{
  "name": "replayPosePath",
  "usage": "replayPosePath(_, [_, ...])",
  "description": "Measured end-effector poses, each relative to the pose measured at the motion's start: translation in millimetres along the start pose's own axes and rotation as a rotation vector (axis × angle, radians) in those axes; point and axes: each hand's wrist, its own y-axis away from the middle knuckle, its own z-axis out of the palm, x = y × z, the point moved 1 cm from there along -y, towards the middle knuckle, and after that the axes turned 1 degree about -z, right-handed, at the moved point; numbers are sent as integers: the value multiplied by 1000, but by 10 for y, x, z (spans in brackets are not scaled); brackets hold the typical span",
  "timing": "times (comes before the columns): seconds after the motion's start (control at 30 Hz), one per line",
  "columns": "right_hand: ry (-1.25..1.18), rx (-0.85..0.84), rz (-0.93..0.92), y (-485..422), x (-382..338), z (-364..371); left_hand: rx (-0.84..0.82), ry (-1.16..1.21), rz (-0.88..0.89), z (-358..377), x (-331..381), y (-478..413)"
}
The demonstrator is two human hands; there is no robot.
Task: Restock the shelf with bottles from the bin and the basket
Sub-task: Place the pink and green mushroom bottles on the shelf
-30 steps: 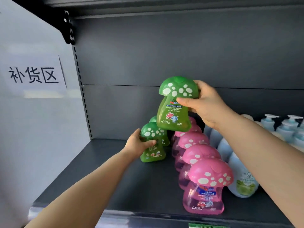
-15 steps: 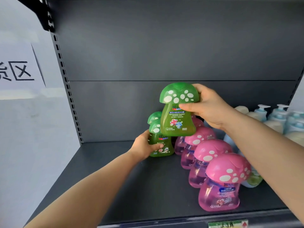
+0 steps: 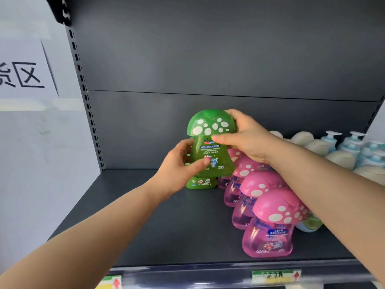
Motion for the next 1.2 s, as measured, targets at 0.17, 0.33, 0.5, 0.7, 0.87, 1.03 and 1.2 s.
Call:
replayPosePath(0.17, [574, -217, -10, 35, -61, -59, -43, -5, -87, -23, -223, 65])
replayPosePath(0.33, [804, -260, -49, 91, 12, -61, -34, -56, -176, -18, -542, 102])
replayPosePath(0.5, [1042, -318, -100, 79, 102, 19, -53, -132, -201, -28, -739, 89])
replayPosePath(0.7, [1143, -336, -90, -6, 104, 34, -62, -235, -208, 3, -776, 46])
replayPosePath(0.87, [1112, -339, -60, -17, 112, 33, -73, -278, -219, 2, -792, 54])
replayPosePath(1.03, [1057, -296, -20, 42, 48, -24, -59, -283, -216, -65, -661, 55])
replayPosePath(1.2, [1159, -38, -51, 246, -45, -255, 177, -434, 82, -20, 35, 120])
